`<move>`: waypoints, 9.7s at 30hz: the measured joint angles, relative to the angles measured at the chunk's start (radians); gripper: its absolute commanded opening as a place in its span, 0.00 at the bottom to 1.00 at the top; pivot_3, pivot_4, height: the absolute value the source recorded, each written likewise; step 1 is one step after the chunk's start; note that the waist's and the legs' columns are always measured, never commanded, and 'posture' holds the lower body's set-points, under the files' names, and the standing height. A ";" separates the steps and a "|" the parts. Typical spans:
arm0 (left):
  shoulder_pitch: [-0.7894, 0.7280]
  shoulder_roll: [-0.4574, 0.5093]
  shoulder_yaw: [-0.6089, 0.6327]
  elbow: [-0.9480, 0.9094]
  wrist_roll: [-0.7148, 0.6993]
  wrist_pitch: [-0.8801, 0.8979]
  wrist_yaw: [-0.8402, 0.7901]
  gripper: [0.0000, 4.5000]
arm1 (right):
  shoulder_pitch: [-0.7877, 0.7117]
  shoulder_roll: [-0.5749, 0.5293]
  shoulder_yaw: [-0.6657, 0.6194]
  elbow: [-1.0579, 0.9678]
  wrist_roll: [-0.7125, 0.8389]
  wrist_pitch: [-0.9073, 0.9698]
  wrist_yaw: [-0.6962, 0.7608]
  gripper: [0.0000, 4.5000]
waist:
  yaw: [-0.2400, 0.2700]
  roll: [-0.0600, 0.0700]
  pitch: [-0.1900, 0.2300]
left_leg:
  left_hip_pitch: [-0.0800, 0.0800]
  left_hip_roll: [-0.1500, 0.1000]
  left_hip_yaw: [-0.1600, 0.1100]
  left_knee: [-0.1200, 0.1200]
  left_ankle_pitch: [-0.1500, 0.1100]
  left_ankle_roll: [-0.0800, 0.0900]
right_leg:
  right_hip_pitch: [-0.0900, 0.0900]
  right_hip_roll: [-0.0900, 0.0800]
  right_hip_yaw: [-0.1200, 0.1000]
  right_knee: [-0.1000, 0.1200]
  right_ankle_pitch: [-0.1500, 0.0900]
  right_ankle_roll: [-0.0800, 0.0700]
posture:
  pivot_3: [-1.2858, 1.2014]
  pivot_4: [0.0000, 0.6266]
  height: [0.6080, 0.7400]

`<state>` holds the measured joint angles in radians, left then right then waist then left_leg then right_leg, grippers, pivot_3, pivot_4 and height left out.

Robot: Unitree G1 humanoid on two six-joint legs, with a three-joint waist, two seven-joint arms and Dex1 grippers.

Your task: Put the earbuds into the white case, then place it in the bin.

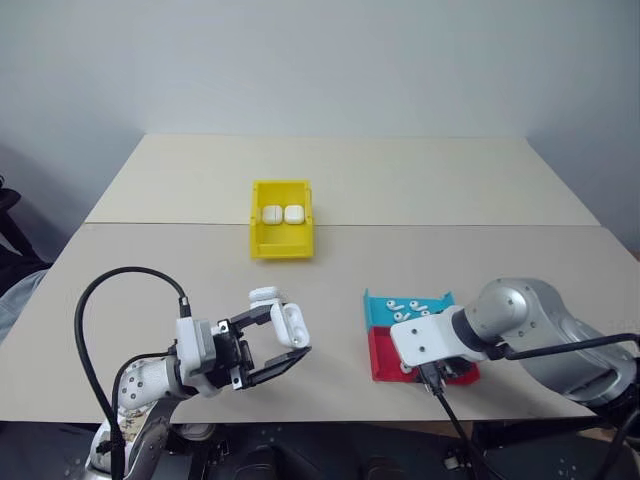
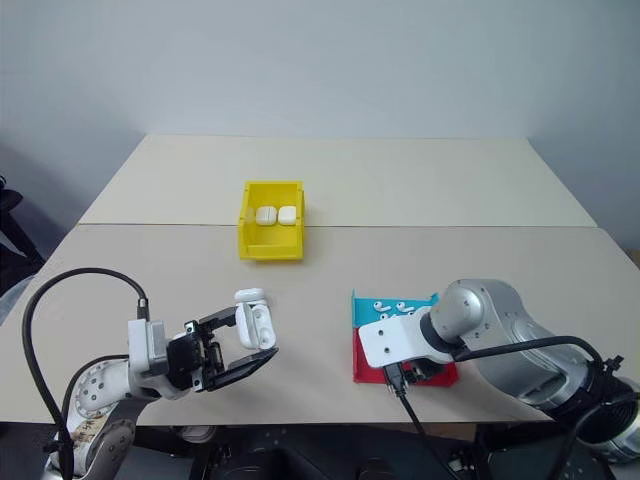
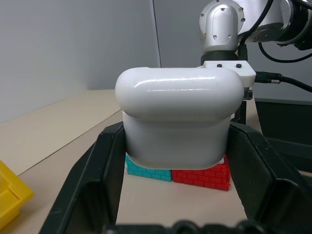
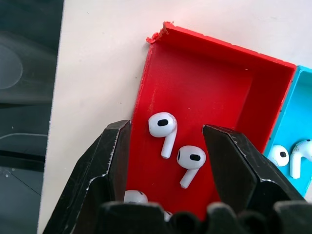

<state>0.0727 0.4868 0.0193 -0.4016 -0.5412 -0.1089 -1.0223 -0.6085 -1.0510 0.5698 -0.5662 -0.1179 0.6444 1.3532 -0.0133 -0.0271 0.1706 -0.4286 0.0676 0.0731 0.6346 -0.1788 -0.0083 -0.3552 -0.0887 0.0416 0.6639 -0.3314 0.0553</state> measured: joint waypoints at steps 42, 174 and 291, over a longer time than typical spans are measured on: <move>0.045 0.034 -0.002 -0.057 0.034 0.062 0.068 0.62 | 0.031 0.066 0.012 0.076 -0.142 -0.122 0.044 0.26 | 0.000 0.000 0.000 | 0.000 0.000 0.000 0.000 0.000 0.000 | 0.000 0.000 0.000 0.000 0.000 0.000 | 0.52 0.24 1.00; 0.046 -0.011 -0.118 -0.122 0.157 0.066 0.136 0.62 | -0.425 0.363 -0.030 0.953 -0.146 -0.505 0.146 0.59 | -0.001 0.000 0.000 | -0.002 0.001 0.002 -0.006 0.000 0.000 | -0.003 0.000 0.000 -0.003 0.000 0.000 | 0.52 0.24 1.00; -0.394 -0.070 -0.171 -0.042 -0.066 0.311 0.062 0.62 | 0.182 0.496 -0.965 -0.093 1.320 0.365 -0.528 0.25 | 0.001 0.000 0.000 | -0.002 0.001 -0.004 -0.003 0.000 0.000 | 0.001 0.002 -0.002 -0.002 0.000 0.000 | 0.52 0.24 1.00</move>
<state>-0.3213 0.4171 -0.1518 -0.4434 -0.6070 0.2019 -0.9602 -0.4261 -0.5552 -0.3949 -0.6587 1.2022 1.0097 0.8252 -0.0127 -0.0268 0.1702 -0.4304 0.0683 0.0696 0.6320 -0.1787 -0.0082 -0.3545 -0.0863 0.0400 0.6616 -0.3312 0.0555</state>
